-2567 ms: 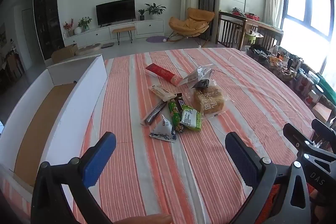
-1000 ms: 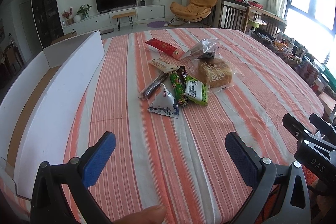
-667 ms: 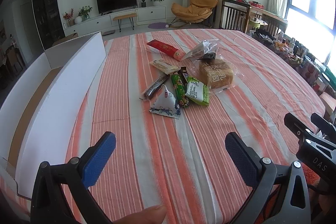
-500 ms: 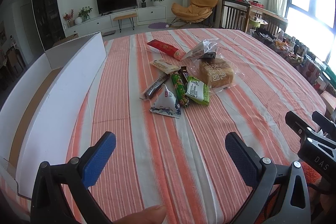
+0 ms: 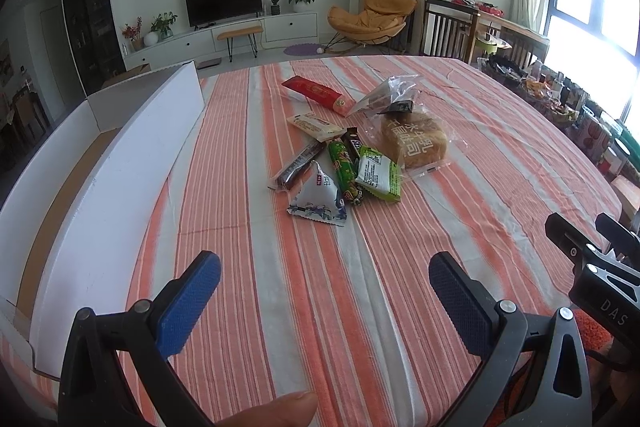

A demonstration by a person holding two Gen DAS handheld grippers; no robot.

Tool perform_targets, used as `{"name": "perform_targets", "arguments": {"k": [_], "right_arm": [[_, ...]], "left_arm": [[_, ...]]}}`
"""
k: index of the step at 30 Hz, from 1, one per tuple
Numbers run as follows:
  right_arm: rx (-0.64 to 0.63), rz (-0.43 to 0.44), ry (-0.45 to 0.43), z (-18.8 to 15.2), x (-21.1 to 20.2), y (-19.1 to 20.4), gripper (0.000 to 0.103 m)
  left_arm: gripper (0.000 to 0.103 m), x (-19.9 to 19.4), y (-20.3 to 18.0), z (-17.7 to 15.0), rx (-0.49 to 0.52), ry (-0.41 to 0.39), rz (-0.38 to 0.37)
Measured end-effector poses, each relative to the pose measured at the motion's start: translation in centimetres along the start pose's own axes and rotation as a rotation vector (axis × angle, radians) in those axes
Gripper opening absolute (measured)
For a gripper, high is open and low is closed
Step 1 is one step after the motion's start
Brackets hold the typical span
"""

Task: Organize snacks

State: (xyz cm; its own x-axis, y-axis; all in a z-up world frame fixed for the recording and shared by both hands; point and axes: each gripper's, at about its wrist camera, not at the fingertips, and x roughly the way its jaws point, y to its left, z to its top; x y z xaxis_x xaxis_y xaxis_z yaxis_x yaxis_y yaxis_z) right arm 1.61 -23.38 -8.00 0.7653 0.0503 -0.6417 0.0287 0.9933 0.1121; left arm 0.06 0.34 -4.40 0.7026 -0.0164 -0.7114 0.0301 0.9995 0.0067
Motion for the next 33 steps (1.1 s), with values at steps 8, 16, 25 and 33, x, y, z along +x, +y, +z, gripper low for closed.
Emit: {"name": "perform_targets", "arguments": {"k": [8, 16, 25, 33], "right_arm": [[0.001, 0.000, -0.001, 0.03, -0.04, 0.05, 0.096], [0.000, -0.001, -0.001, 0.03, -0.07, 0.06, 0.096], [0.000, -0.001, -0.002, 0.00, -0.06, 0.04, 0.096], [0.000, -0.002, -0.003, -0.05, -0.03, -0.01, 0.096]], "left_arm": [[0.103, 0.09, 0.07, -0.03, 0.002, 0.004, 0.002], [0.103, 0.10, 0.08, -0.04, 0.002, 0.004, 0.001], [0.103, 0.25, 0.05, -0.18, 0.001, 0.010, 0.001], [0.103, 0.37, 0.03, -0.31, 0.001, 0.013, 0.001]]}}
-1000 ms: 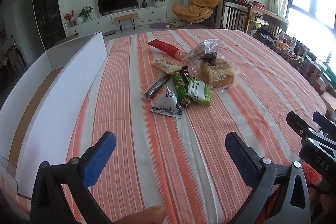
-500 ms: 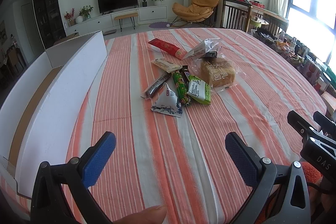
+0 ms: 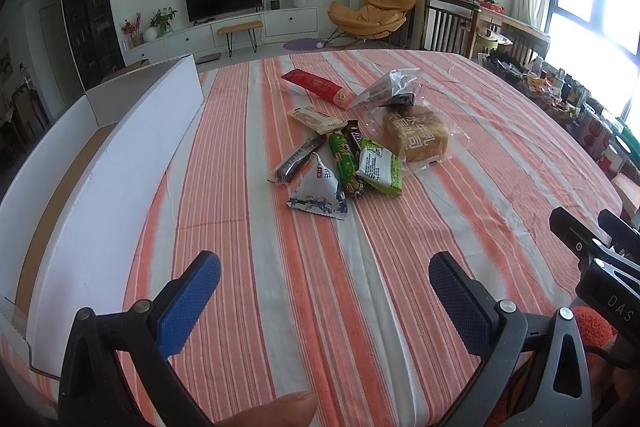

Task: Organize snacks

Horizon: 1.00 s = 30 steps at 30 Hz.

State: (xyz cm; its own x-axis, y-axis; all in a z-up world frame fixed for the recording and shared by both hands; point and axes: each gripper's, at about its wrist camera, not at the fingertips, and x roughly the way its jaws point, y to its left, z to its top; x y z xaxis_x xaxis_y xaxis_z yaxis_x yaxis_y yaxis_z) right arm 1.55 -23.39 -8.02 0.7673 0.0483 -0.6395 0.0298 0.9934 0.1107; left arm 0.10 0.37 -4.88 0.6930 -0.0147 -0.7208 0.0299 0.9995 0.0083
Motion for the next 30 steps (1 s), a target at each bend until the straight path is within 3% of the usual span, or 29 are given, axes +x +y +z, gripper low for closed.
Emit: {"name": "perform_targets", "arguments": {"k": [15, 23, 30], "right_arm": [[0.000, 0.000, -0.001, 0.0, 0.0, 0.0, 0.096], [0.000, 0.000, 0.001, 0.0, 0.0, 0.0, 0.096], [0.004, 0.006, 0.011, 0.2, 0.1, 0.3, 0.096]], "left_arm": [[0.103, 0.9, -0.1, -0.5, -0.002, 0.024, -0.002], [0.103, 2.2, 0.5, -1.1, -0.021, 0.082, -0.014], [0.103, 5.1, 1.7, -2.2, -0.058, 0.182, -0.008]]}}
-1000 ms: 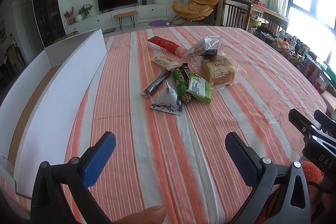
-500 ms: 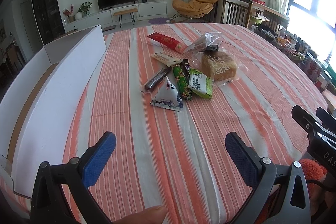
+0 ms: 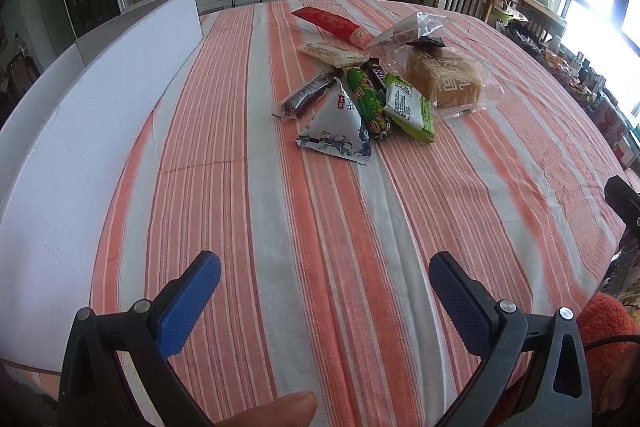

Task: Organize snacks
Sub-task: 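Move the left tool toward the white triangular snack bag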

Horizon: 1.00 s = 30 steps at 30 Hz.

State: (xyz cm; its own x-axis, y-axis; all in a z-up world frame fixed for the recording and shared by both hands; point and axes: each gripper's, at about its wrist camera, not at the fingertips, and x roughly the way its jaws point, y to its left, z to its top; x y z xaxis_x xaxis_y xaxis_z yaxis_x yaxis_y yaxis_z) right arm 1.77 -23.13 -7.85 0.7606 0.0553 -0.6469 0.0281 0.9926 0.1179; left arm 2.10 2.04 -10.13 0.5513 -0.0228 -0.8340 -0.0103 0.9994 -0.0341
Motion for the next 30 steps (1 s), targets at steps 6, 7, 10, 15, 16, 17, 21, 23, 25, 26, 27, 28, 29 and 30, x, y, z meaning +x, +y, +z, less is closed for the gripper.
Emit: {"name": "perform_targets", "arguments": {"k": [6, 7, 10, 15, 16, 17, 21, 23, 25, 26, 27, 28, 29, 30], "right_arm": [[0.001, 0.002, 0.001, -0.1, 0.0, -0.1, 0.096], [0.001, 0.003, 0.002, -0.1, 0.0, -0.1, 0.096], [0.002, 0.003, 0.001, -0.1, 0.1, -0.2, 0.096], [0.002, 0.004, 0.003, -0.2, 0.1, -0.3, 0.096], [0.003, 0.005, 0.004, -0.2, 0.1, -0.3, 0.096], [0.003, 0.005, 0.004, -0.3, 0.2, -0.2, 0.096], [0.003, 0.005, 0.003, -0.2, 0.2, -0.2, 0.096], [0.003, 0.004, 0.003, -0.2, 0.2, -0.3, 0.096], [0.003, 0.004, 0.002, -0.2, 0.2, -0.3, 0.096], [0.003, 0.005, 0.001, -0.2, 0.2, -0.3, 0.096], [0.003, 0.005, 0.002, -0.2, 0.2, -0.3, 0.096], [0.003, 0.004, 0.002, -0.2, 0.1, -0.3, 0.096], [0.003, 0.004, 0.002, -0.2, 0.1, -0.3, 0.096], [0.003, 0.004, 0.002, -0.2, 0.1, -0.3, 0.096]], "left_arm": [[0.103, 2.2, 0.7, -0.7, -0.008, 0.065, 0.032], [0.103, 2.5, 0.8, -0.8, -0.008, 0.073, 0.039], [0.103, 2.6, 0.8, -1.0, -0.002, 0.062, 0.047], [0.103, 2.6, 1.1, -1.0, -0.007, 0.063, 0.045], [0.103, 2.7, 1.1, -0.9, -0.007, 0.063, 0.045], [0.103, 2.7, 1.1, -0.9, -0.007, 0.063, 0.044], [0.103, 2.7, 1.1, -0.8, -0.006, 0.063, 0.044], [0.103, 2.7, 1.1, -0.8, -0.005, 0.066, 0.044], [0.103, 2.7, 1.1, -0.7, -0.007, 0.074, 0.044], [0.103, 2.7, 1.1, -0.7, -0.008, 0.077, 0.044], [0.103, 2.7, 1.1, -0.7, -0.009, 0.080, 0.045], [0.103, 2.7, 1.2, -0.7, -0.009, 0.083, 0.045], [0.103, 2.8, 1.1, -0.6, -0.010, 0.085, 0.046], [0.103, 2.8, 1.2, -0.6, -0.010, 0.087, 0.045]]}}
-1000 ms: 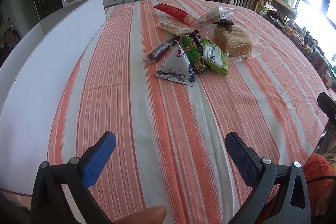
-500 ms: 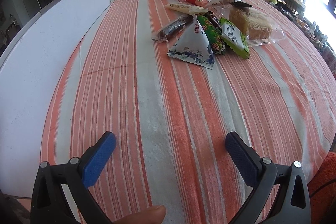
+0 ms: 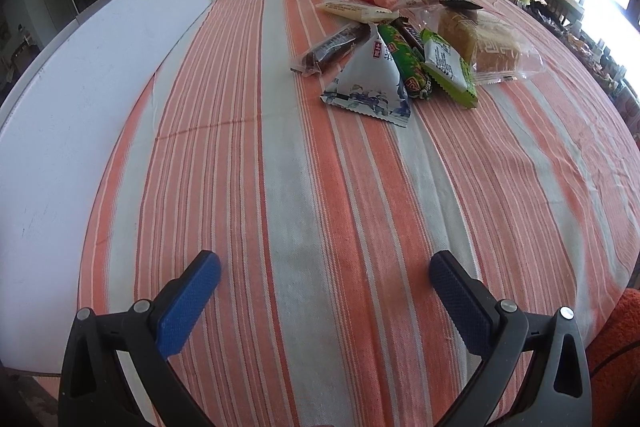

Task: Organize snacks
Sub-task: 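Move the left tool toward the white triangular snack bag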

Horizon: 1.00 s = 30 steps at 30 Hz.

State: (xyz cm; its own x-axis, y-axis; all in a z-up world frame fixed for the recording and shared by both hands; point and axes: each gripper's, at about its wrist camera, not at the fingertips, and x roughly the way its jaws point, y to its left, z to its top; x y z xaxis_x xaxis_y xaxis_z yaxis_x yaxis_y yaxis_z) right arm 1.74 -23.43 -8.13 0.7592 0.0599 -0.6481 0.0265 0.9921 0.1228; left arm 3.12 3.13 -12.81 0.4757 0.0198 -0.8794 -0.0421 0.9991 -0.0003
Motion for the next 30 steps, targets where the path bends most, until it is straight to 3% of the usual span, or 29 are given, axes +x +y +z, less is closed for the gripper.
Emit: {"name": "perform_targets", "arguments": {"k": [16, 24, 30], "right_arm": [[0.002, 0.001, -0.001, 0.0, 0.0, 0.0, 0.096], [0.031, 0.018, 0.012, -0.1, 0.4, 0.0, 0.096], [0.035, 0.020, 0.015, -0.1, 0.5, 0.0, 0.096]], "left_arm": [[0.103, 0.0, 0.0, -0.3, 0.033, -0.041, -0.016], [0.103, 0.0, 0.5, -0.2, 0.067, -0.009, -0.043], [0.103, -0.4, 2.4, 1.3, -0.034, -0.007, -0.157]]}}
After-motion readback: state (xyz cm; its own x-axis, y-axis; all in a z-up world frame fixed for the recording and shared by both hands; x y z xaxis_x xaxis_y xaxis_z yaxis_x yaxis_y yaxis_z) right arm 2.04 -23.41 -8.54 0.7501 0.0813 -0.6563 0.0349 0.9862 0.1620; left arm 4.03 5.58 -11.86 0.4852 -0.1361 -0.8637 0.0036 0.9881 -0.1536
